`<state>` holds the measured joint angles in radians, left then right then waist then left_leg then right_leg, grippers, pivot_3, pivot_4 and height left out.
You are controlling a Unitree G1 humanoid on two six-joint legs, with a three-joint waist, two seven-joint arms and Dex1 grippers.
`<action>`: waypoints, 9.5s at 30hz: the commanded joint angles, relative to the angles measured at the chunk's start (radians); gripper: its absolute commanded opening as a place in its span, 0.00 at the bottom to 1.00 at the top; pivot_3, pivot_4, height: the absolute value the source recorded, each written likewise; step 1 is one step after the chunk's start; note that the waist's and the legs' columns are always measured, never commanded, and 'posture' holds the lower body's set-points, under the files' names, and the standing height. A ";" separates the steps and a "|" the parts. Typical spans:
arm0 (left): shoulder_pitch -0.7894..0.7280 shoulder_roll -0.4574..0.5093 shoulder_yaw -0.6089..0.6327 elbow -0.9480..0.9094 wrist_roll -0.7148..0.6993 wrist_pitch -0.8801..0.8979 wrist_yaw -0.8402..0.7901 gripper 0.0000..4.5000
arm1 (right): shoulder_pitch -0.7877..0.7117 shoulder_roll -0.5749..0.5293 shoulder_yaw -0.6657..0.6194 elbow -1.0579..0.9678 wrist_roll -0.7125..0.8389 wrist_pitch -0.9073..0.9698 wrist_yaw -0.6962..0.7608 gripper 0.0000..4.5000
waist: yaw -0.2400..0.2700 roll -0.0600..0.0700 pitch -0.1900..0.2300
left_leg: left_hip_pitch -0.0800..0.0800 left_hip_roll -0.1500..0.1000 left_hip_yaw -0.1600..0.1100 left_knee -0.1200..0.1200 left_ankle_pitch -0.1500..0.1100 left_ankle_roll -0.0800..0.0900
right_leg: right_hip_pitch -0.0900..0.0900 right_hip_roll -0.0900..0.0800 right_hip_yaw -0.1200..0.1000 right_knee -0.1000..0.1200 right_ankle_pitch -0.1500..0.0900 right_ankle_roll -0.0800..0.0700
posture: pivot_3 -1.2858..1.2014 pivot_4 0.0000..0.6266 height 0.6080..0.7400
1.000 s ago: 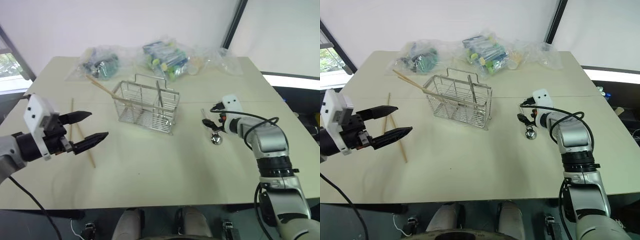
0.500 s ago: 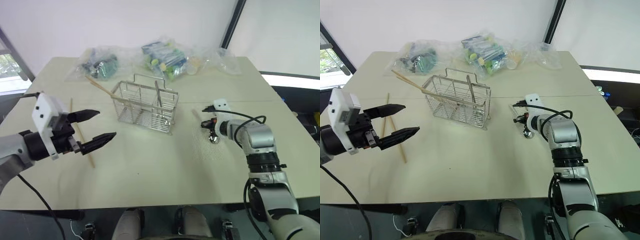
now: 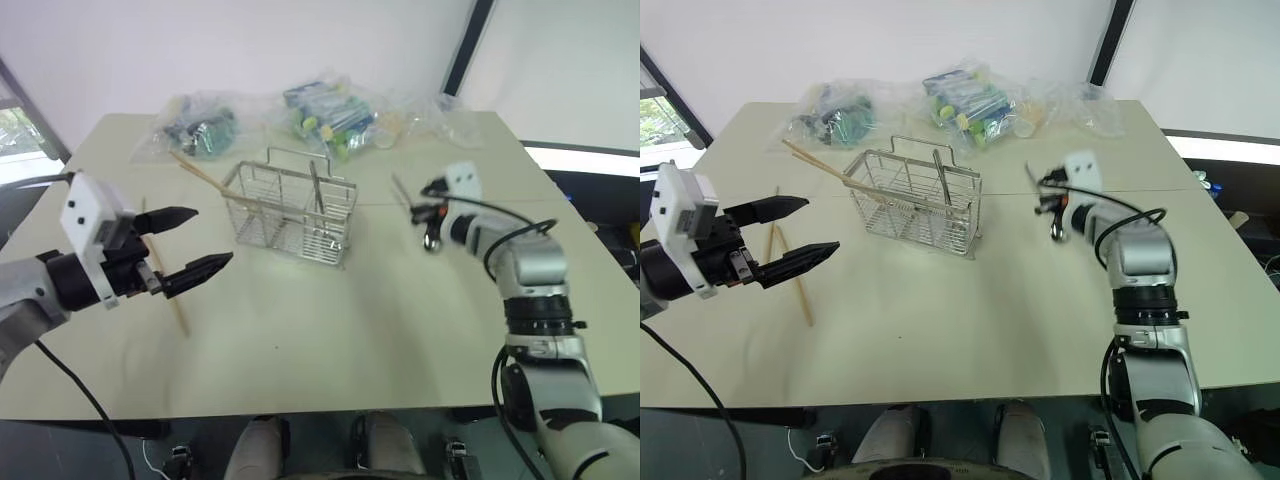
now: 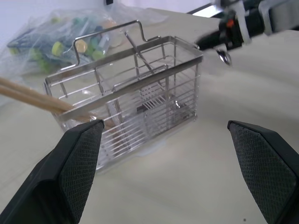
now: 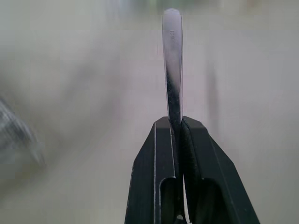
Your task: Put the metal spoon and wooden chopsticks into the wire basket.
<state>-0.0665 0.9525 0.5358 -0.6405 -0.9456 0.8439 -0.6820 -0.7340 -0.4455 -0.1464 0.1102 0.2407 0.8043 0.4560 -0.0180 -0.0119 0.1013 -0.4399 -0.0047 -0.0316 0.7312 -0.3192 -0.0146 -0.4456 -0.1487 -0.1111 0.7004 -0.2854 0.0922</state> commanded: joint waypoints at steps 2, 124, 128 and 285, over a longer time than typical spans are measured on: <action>-0.061 0.008 -0.015 0.033 0.013 -0.027 0.013 1.00 | -0.165 0.068 -0.107 -0.126 0.124 -0.049 -0.044 0.02 | -0.005 -0.001 0.000 | 0.000 0.000 0.000 0.000 0.000 0.000 | -0.001 0.001 0.000 0.000 0.001 0.001 | 0.52 0.24 0.19; -1.046 -0.278 -0.310 1.901 0.794 -0.244 0.508 1.00 | 0.410 -0.273 -0.050 -0.665 0.493 -0.073 0.247 0.98 | 0.029 -0.019 -0.005 | 0.002 0.000 0.003 0.000 -0.001 0.001 | 0.002 0.003 -0.003 -0.001 0.001 0.002 | 0.52 0.24 0.19; -1.047 -0.282 -0.310 1.907 0.801 -0.253 0.503 1.00 | 0.421 -0.266 -0.048 -0.686 0.503 -0.069 0.224 0.98 | 0.030 -0.019 -0.006 | 0.001 -0.001 0.003 0.000 -0.001 0.001 | 0.002 0.002 -0.004 0.000 0.001 0.002 | 0.52 0.24 0.19; -0.882 -0.669 0.256 1.068 0.800 0.538 1.063 1.00 | 0.542 -0.395 -0.112 -0.763 0.654 -0.079 0.301 1.00 | 0.062 -0.015 0.003 | 0.018 -0.004 0.003 -0.012 0.005 -0.019 | 0.020 -0.003 -0.006 -0.011 -0.001 0.008 | 0.52 0.24 0.19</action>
<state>-0.9499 0.2834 0.7811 0.3747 -0.1437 1.4116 0.3912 -0.1868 -0.8439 -0.2254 -0.6160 0.8868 0.7499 0.7622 0.0436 -0.0266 0.1040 -0.4212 -0.0081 -0.0290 0.7187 -0.3143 -0.0330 -0.4253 -0.1520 -0.1168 0.6894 -0.2863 0.0999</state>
